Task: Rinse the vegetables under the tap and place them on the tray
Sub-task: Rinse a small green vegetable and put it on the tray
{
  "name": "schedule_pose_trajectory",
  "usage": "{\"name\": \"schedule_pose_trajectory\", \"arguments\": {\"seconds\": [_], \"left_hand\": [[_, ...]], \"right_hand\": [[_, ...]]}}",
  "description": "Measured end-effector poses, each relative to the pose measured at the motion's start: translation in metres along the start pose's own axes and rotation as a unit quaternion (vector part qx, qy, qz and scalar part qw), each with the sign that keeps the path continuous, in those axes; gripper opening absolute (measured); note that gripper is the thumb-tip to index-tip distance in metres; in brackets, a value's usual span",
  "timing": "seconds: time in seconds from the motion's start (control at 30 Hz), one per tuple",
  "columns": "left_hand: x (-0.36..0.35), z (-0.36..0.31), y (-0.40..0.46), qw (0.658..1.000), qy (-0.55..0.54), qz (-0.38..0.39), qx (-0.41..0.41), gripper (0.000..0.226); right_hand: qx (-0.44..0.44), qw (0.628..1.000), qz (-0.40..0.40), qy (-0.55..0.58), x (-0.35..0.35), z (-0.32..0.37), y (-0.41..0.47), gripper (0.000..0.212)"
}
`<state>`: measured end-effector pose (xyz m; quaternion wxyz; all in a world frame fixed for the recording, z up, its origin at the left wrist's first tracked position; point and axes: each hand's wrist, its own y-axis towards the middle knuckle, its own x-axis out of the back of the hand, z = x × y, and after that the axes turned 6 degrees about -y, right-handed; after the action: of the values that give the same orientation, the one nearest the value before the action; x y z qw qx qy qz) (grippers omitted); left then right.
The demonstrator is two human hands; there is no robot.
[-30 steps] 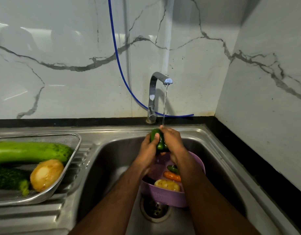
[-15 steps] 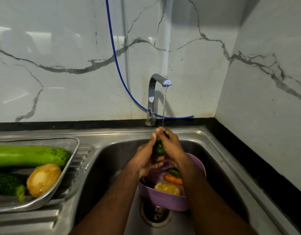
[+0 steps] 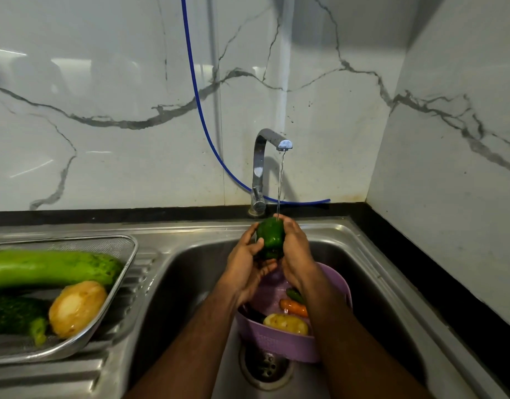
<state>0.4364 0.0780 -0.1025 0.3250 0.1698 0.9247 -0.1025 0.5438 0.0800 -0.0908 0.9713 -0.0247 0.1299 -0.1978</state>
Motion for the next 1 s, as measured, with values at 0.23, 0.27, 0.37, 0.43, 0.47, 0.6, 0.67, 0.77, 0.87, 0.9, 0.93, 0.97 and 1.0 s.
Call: {"name": "schedule_pose_trajectory", "arguments": {"seconds": [0.23, 0.27, 0.37, 0.43, 0.47, 0.6, 0.67, 0.77, 0.87, 0.9, 0.93, 0.97, 1.0], "left_hand": [[0.001, 0.005, -0.001, 0.998, 0.015, 0.058, -0.009, 0.055], [-0.001, 0.005, 0.0, 0.999, 0.012, 0.046, -0.014, 0.052], [-0.002, 0.003, 0.003, 0.999, 0.029, -0.022, -0.035, 0.046], [0.001, 0.001, 0.004, 0.994, 0.061, -0.067, -0.064, 0.052], [0.002, 0.001, 0.005, 0.987, 0.107, -0.084, -0.09, 0.056], [0.011, 0.008, 0.012, 0.891, 0.383, -0.103, -0.222, 0.066], [0.013, 0.012, 0.012, 0.86, 0.438, -0.099, -0.241, 0.075], [0.011, 0.013, 0.01, 0.846, 0.461, -0.078, -0.258, 0.079], [0.009, 0.008, 0.011, 0.85, 0.456, -0.066, -0.255, 0.08], [0.01, 0.006, 0.007, 0.857, 0.45, -0.064, -0.243, 0.079], [0.012, 0.003, 0.004, 0.867, 0.437, -0.055, -0.232, 0.077], [0.012, 0.0, -0.002, 0.878, 0.424, -0.045, -0.218, 0.073], [0.012, -0.004, -0.007, 0.887, 0.412, -0.036, -0.204, 0.067]], "right_hand": [[-0.066, 0.996, -0.064, 0.019, 0.014, 0.009, 0.005, 0.015], [-0.082, 0.995, -0.045, 0.022, 0.015, 0.009, 0.005, 0.018], [-0.123, 0.99, 0.031, 0.063, 0.018, 0.002, 0.005, 0.038], [-0.15, 0.987, 0.046, 0.044, 0.02, -0.002, 0.006, 0.048], [-0.16, 0.986, 0.046, 0.028, 0.021, -0.002, 0.005, 0.05], [-0.118, 0.991, 0.011, -0.059, 0.015, 0.0, 0.004, 0.049], [-0.072, 0.99, 0.013, -0.123, 0.013, -0.004, 0.001, 0.041], [-0.077, 0.992, 0.025, -0.098, 0.015, -0.01, 0.001, 0.054], [-0.067, 0.992, 0.024, -0.107, 0.017, -0.013, 0.003, 0.06], [-0.071, 0.991, 0.026, -0.107, 0.018, -0.013, 0.003, 0.06], [-0.076, 0.991, 0.029, -0.105, 0.018, -0.013, 0.003, 0.059], [-0.078, 0.99, 0.033, -0.111, 0.018, -0.012, 0.001, 0.056], [-0.074, 0.988, 0.032, -0.128, 0.019, -0.01, 0.001, 0.053]]}}
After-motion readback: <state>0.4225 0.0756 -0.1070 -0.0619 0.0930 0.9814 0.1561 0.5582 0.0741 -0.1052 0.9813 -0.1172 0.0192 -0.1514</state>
